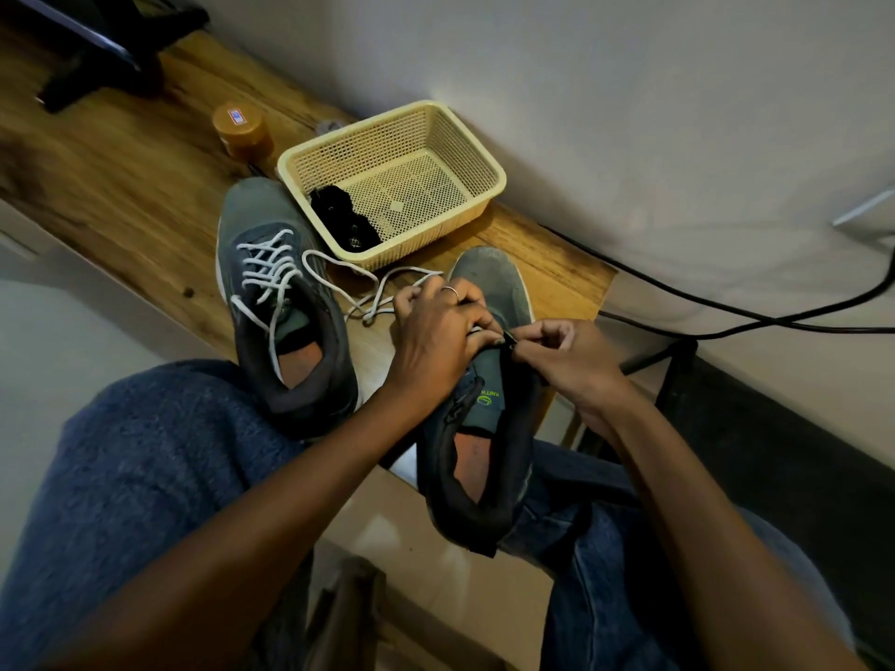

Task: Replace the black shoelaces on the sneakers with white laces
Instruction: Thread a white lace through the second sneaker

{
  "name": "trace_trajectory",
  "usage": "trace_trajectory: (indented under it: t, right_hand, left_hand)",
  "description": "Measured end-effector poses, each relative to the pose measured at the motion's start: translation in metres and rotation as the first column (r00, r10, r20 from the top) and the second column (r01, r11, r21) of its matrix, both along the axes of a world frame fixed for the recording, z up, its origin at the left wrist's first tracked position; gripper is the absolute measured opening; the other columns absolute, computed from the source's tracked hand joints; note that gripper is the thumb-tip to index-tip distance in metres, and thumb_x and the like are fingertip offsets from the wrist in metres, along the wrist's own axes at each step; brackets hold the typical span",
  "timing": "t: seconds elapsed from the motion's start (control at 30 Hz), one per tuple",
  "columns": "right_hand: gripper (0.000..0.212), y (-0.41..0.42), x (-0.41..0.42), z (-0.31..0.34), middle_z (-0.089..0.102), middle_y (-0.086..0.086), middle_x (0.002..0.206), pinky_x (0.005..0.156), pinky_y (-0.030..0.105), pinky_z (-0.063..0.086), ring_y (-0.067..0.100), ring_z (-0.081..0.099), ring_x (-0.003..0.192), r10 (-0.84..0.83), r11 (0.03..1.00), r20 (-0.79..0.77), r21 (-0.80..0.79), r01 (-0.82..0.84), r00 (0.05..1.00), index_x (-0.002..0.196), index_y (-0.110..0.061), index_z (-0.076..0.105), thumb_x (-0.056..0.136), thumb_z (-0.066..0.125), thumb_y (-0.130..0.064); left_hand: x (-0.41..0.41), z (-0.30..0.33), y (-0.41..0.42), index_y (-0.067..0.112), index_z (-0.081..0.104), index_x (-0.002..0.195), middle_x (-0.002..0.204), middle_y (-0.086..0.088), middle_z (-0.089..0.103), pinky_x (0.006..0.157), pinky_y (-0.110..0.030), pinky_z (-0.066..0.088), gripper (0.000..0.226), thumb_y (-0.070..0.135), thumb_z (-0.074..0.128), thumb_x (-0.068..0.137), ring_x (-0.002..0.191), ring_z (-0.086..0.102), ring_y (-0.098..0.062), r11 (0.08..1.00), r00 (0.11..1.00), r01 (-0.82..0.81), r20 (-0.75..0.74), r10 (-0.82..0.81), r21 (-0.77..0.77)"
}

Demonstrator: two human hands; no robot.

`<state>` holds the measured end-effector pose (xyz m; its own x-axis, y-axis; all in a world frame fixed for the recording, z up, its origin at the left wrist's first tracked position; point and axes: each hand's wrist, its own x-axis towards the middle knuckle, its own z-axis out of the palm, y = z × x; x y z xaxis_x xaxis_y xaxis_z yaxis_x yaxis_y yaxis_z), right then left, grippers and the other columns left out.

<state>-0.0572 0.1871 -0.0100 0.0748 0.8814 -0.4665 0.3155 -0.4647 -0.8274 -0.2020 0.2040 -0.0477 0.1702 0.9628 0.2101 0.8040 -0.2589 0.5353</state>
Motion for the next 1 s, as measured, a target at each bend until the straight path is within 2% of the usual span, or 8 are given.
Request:
trace_trajectory:
  t: [0.1,0.23,0.43,0.63,0.7,0.77,0.87,1.0]
  right_hand:
    - [0.018,-0.002,-0.001,0.001,0.068,0.003,0.074,0.052,0.012,0.049,-0.001,0.062,0.056,-0.041,0.999,-0.018,0.003,0.041,0.999,0.096,-0.002,0.071,0.085,0.059,0.005]
    - [0.016,-0.003,-0.005,0.002,0.067,0.0,0.07,0.05,0.01,0.047,-0.005,0.061,0.052,-0.061,0.997,0.009,0.054,0.06,0.998,0.093,-0.001,0.072,0.085,0.059,0.005]
    - [0.014,-0.001,-0.005,0.0,0.069,0.003,0.076,0.057,0.012,0.051,0.002,0.062,0.06,-0.047,0.998,0.056,0.048,0.045,0.997,0.095,-0.002,0.072,0.086,0.061,0.001]
    - [0.015,0.001,-0.004,0.0,0.069,0.002,0.075,0.057,0.011,0.051,-0.003,0.062,0.058,-0.042,0.999,0.042,0.033,0.041,0.998,0.094,-0.002,0.073,0.086,0.061,0.001]
    - [0.015,0.0,-0.004,0.001,0.068,0.002,0.074,0.056,0.011,0.048,-0.001,0.06,0.057,-0.043,0.998,0.056,0.043,0.041,0.998,0.093,-0.002,0.073,0.085,0.061,0.001]
    - [0.016,-0.002,-0.005,0.001,0.069,0.003,0.074,0.051,0.01,0.045,-0.002,0.058,0.057,-0.035,0.998,0.071,0.053,0.031,0.997,0.092,-0.003,0.074,0.085,0.06,0.0]
    - [0.016,-0.002,-0.005,0.004,0.069,0.003,0.075,0.049,0.009,0.043,-0.004,0.057,0.055,-0.017,0.998,0.083,0.055,0.012,0.996,0.092,-0.005,0.073,0.085,0.06,0.0]
    - [0.015,-0.002,-0.006,0.008,0.067,-0.001,0.071,0.049,0.008,0.044,-0.007,0.056,0.051,0.014,0.998,0.077,0.061,-0.019,0.997,0.091,-0.005,0.072,0.086,0.06,0.001]
  left_hand:
    - [0.001,0.007,-0.001,0.033,0.076,0.087,0.108,0.011,0.06,0.087,-0.029,0.012,0.018,0.045,0.064,0.083,0.113,0.046,-0.018,0.999,0.994,0.001,-0.114,-0.005,-0.034]
    - [0.002,0.016,0.002,0.037,0.073,0.101,0.116,0.015,0.056,0.091,-0.035,0.015,0.021,0.046,0.059,0.089,0.119,0.038,-0.014,0.996,0.973,0.053,-0.221,-0.068,-0.073]
    - [0.001,0.024,0.003,0.038,0.072,0.099,0.117,0.014,0.057,0.092,-0.037,0.018,0.014,0.038,0.062,0.09,0.118,0.037,-0.013,0.993,0.965,0.05,-0.251,-0.077,-0.11]
    - [0.002,0.02,0.005,0.03,0.066,0.108,0.124,0.007,0.051,0.104,-0.042,0.018,0.022,0.036,0.048,0.097,0.124,0.034,-0.016,0.991,0.896,0.131,-0.422,-0.136,-0.042]
    - [0.0,0.015,0.006,0.028,0.065,0.109,0.125,0.005,0.049,0.103,-0.044,0.015,0.023,0.033,0.045,0.098,0.124,0.034,-0.016,0.985,0.896,0.168,-0.414,-0.162,-0.022]
    - [-0.002,0.006,0.008,0.025,0.068,0.1,0.117,0.003,0.053,0.098,-0.043,0.015,0.021,0.032,0.048,0.095,0.118,0.042,-0.018,0.977,0.908,0.205,-0.384,-0.17,0.053]
    - [-0.005,-0.005,0.01,0.021,0.069,0.082,0.1,-0.001,0.06,0.091,-0.047,0.029,0.013,0.032,0.061,0.082,0.1,0.055,-0.024,0.96,0.922,0.229,-0.351,-0.162,0.16]
    - [-0.007,-0.012,0.01,0.015,0.069,0.085,0.1,-0.006,0.061,0.083,-0.046,0.039,0.016,0.027,0.074,0.075,0.099,0.045,-0.022,0.95,0.941,0.241,-0.286,-0.179,0.198]
